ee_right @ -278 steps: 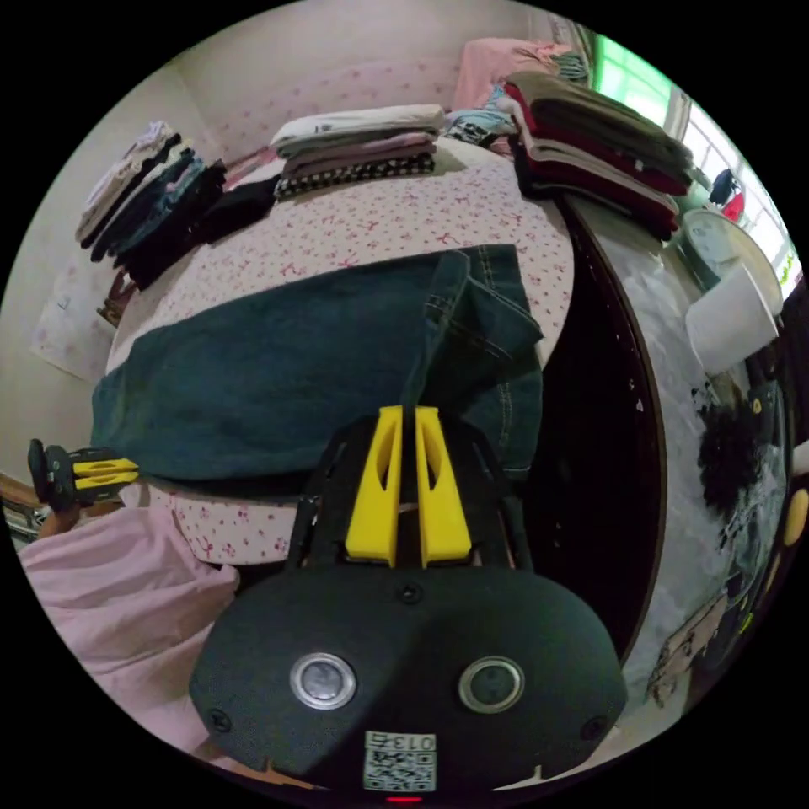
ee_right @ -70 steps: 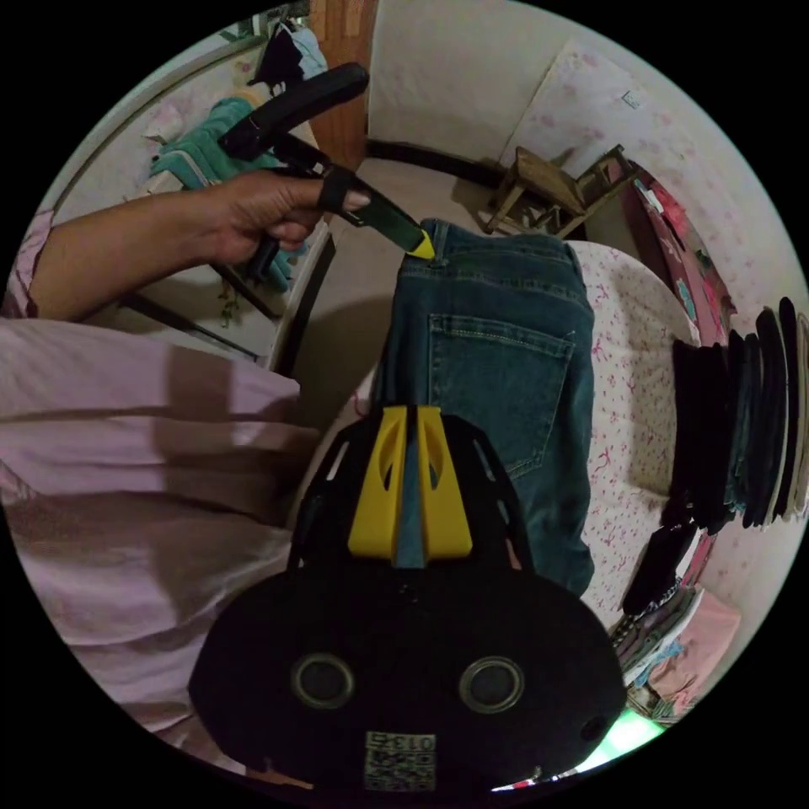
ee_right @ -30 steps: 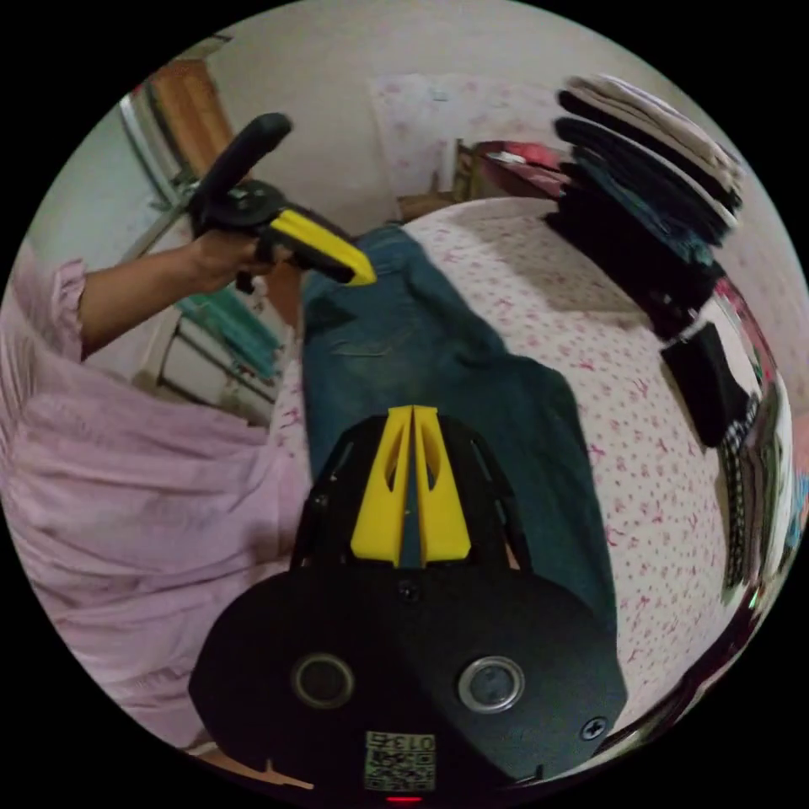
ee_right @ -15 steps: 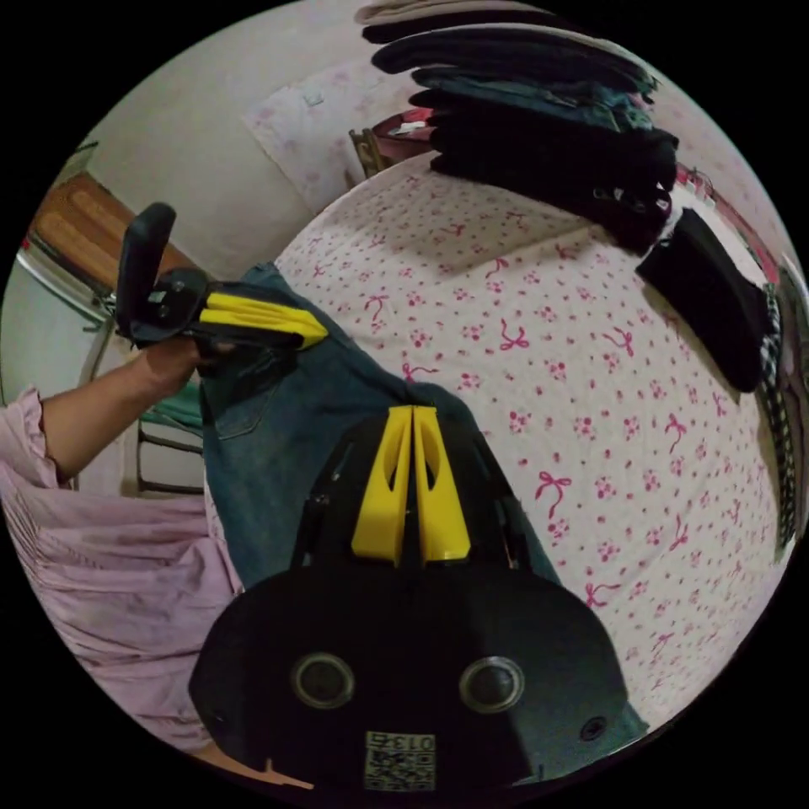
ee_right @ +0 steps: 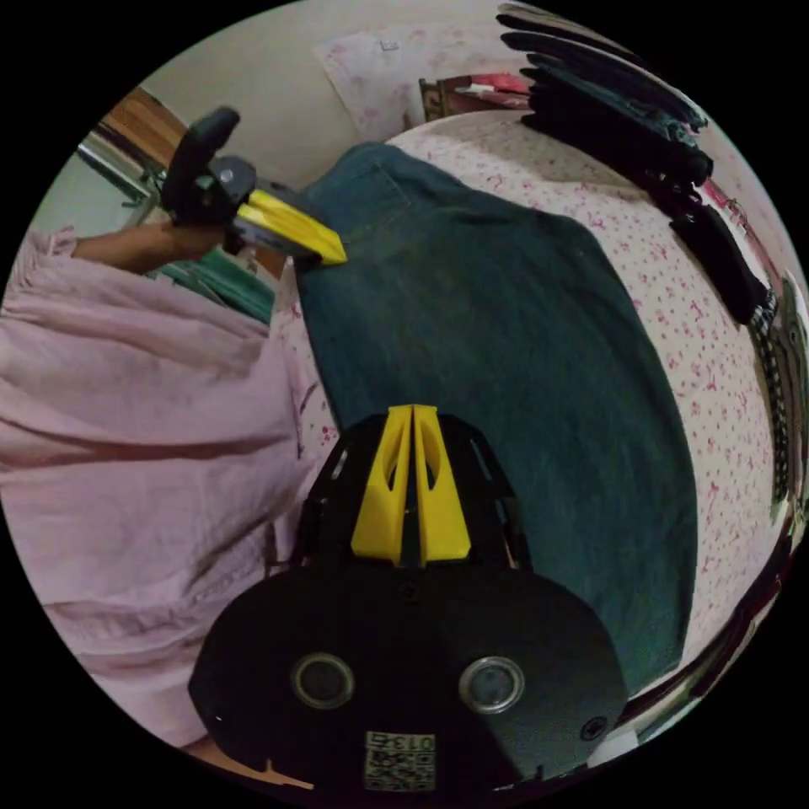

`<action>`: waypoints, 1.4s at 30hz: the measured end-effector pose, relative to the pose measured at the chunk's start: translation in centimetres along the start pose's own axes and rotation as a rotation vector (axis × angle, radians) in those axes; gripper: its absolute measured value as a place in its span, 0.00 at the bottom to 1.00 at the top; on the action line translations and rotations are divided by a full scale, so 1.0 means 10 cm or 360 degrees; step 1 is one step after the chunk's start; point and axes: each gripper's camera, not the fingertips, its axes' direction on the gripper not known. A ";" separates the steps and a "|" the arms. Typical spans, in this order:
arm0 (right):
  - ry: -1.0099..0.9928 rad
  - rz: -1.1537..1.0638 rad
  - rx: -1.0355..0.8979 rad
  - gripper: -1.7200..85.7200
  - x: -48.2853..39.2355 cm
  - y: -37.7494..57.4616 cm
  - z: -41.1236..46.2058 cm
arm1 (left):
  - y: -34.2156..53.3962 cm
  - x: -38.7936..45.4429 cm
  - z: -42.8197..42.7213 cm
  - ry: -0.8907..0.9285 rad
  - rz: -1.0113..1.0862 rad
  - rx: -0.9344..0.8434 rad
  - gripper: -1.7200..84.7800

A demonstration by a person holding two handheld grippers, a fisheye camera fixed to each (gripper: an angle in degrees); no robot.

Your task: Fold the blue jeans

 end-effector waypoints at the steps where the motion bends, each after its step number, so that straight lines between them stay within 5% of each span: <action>1: 0.0053 0.0041 0.0029 0.02 -0.06 0.13 -0.07 | -0.07 0.07 -0.05 -0.0009 0.0039 0.0037 0.02; 3: 0.0122 0.0089 0.0131 0.02 -0.16 0.34 -0.20 | -0.15 0.24 -0.16 -0.0042 0.0099 0.0189 0.02; 12: 0.0105 0.0191 0.0144 0.02 -0.35 1.53 -0.07 | -0.45 0.70 0.21 -0.0083 0.0121 -0.0017 0.02; 17: 0.0179 0.0288 0.0277 0.02 -0.33 2.29 -0.28 | -0.96 1.01 0.04 -0.0153 0.0222 0.0224 0.02; 27: 0.0514 0.1217 0.0243 0.03 0.41 4.99 -0.57 | -1.78 1.40 0.54 -0.0088 0.0399 0.0042 0.02; 34: 0.0275 0.1766 0.0881 0.06 0.38 7.36 -0.96 | -2.66 1.31 0.44 0.0181 0.0340 0.0215 0.03; 42: -0.0503 0.2507 0.2002 0.15 -0.03 9.41 -0.10 | -4.56 1.68 0.61 0.0553 0.0631 0.0301 0.11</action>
